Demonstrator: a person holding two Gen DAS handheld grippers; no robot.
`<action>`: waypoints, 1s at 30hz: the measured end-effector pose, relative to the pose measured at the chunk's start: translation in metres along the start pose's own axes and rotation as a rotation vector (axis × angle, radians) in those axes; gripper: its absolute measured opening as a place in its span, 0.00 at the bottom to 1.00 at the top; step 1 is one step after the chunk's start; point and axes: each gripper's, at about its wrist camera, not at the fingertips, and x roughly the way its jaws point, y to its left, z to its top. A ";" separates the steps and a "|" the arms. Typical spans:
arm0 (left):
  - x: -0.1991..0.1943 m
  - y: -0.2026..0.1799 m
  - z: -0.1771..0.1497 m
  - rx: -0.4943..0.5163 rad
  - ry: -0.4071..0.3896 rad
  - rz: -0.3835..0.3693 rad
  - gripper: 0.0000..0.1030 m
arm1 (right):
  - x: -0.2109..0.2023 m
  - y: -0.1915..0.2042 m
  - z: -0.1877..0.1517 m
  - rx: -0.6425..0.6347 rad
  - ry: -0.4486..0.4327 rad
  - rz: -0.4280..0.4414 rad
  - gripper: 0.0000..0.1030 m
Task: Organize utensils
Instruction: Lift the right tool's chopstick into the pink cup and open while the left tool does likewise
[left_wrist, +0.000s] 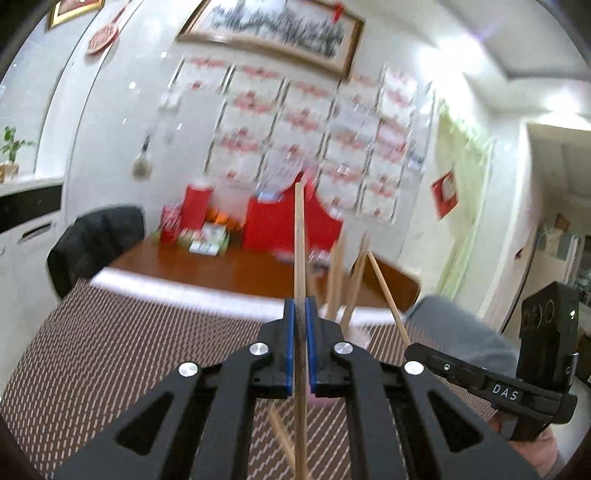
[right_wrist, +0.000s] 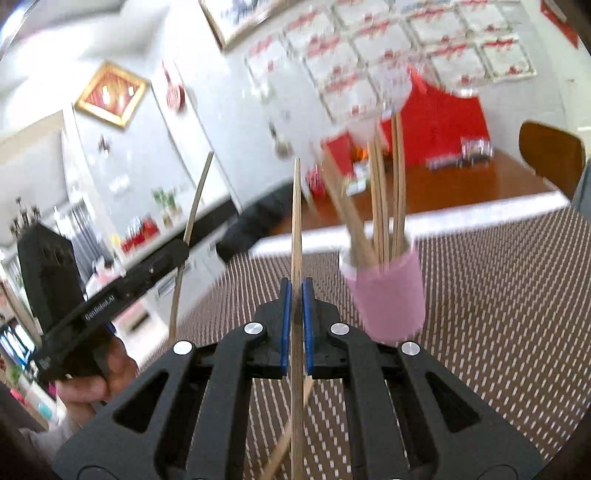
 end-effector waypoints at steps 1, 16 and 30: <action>0.004 -0.005 0.009 -0.001 -0.025 -0.020 0.05 | -0.003 0.000 0.012 0.003 -0.034 0.003 0.06; 0.097 -0.034 0.094 -0.064 -0.186 -0.181 0.06 | 0.012 -0.019 0.130 -0.018 -0.332 -0.044 0.06; 0.158 -0.030 0.064 -0.079 -0.190 -0.132 0.06 | 0.062 -0.048 0.126 -0.019 -0.360 -0.088 0.06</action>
